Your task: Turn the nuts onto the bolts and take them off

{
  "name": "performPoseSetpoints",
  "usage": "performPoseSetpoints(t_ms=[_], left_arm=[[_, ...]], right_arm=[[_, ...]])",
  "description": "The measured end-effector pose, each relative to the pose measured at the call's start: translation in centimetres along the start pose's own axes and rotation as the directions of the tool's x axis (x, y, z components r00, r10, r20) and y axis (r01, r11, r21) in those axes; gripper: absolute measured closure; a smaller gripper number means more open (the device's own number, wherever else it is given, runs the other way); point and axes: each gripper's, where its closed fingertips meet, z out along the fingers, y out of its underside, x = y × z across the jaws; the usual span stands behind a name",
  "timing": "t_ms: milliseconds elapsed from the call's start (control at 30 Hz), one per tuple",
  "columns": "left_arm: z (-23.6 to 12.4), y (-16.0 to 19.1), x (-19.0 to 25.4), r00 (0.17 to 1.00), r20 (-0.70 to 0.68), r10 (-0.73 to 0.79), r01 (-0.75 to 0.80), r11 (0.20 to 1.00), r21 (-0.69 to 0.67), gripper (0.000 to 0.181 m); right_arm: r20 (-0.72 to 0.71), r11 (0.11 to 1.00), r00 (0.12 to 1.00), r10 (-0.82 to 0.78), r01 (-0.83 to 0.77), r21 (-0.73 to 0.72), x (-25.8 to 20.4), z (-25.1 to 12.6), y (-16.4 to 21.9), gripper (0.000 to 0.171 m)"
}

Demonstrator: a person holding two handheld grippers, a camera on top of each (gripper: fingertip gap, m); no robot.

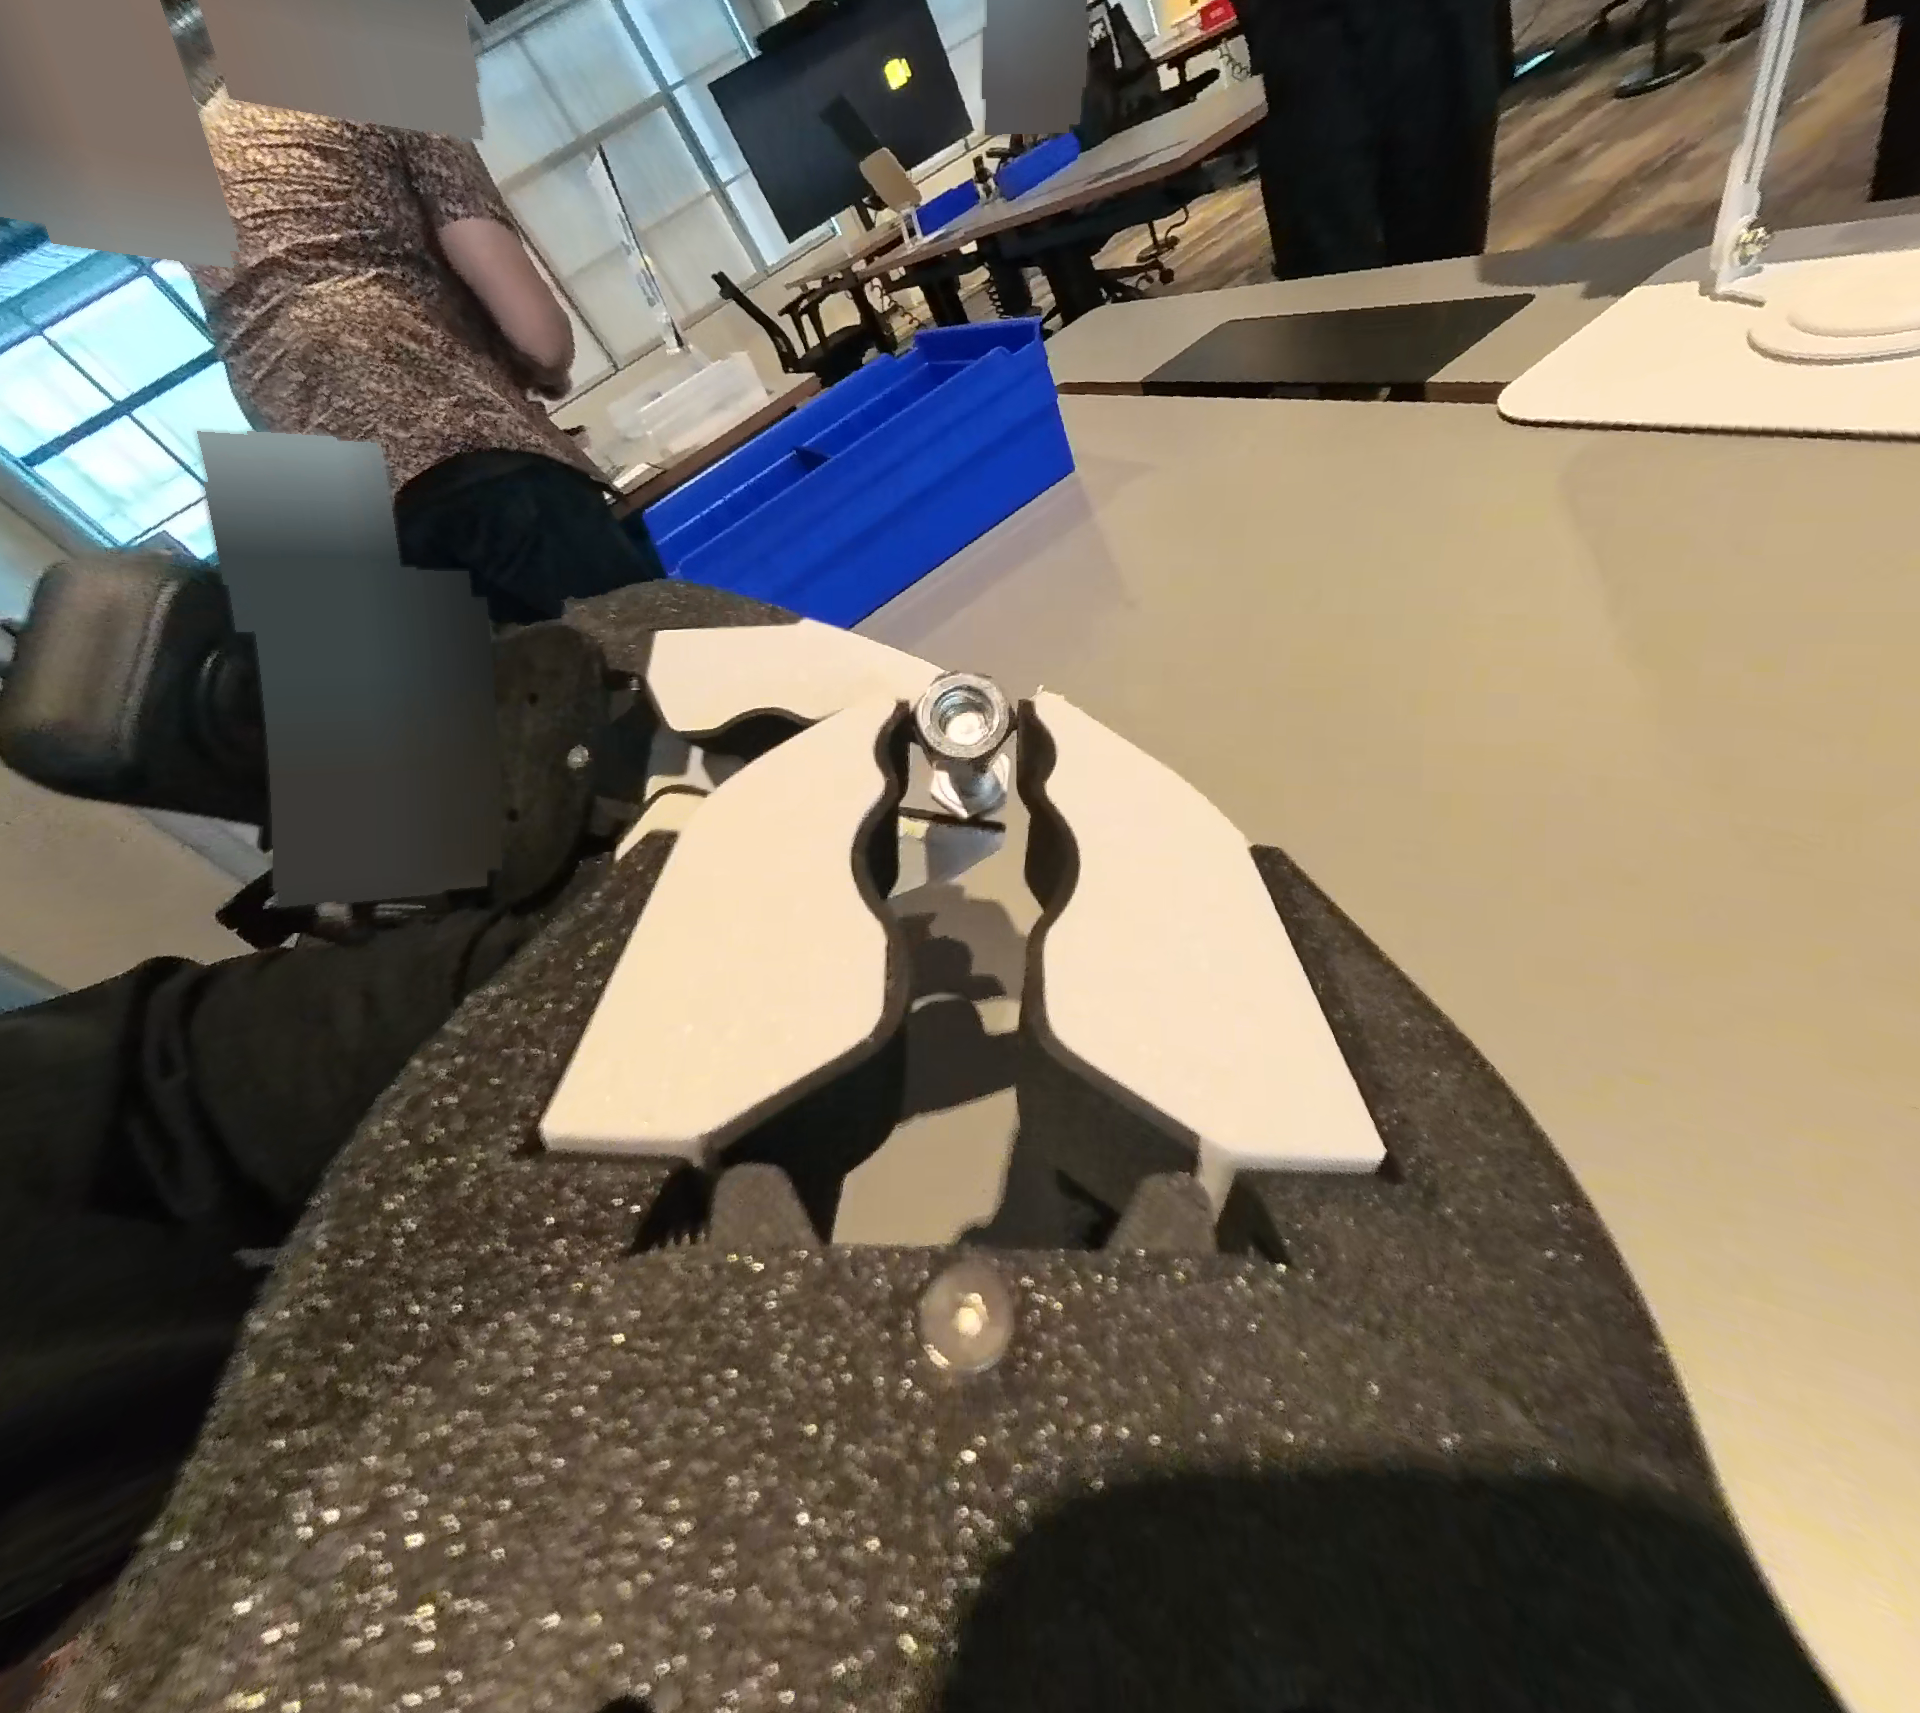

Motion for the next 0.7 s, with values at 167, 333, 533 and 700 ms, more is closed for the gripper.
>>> performPoseSetpoints(t_ms=[167,333,533,700], left_arm=[[0.1,-0.1,0.4,0.998,-0.045,-0.042,0.043,0.999,0.023,0.162],[0.2,-0.2,0.7,0.995,-0.07,-0.072,0.074,0.997,0.031,0.162],[0.3,-0.3,1.1,0.981,-0.124,-0.152,0.158,0.987,0.039,0.162],[0.1,-0.8,1.5,0.94,-0.224,-0.257,0.28,0.957,0.08,0.162]], right_arm=[[0.016,1.0,1.0,-0.011,0.011,-0.013,-0.2,0.1,0.0,0.15],[0.013,0.999,1.0,-0.024,0.024,-0.025,-0.1,0.2,0.3,0.152],[0.009,0.995,0.995,-0.101,0.101,-0.008,-0.3,0.2,0.3,0.152],[0.018,0.977,0.977,-0.212,0.212,0.033,-0.6,0.0,0.1,0.152]])
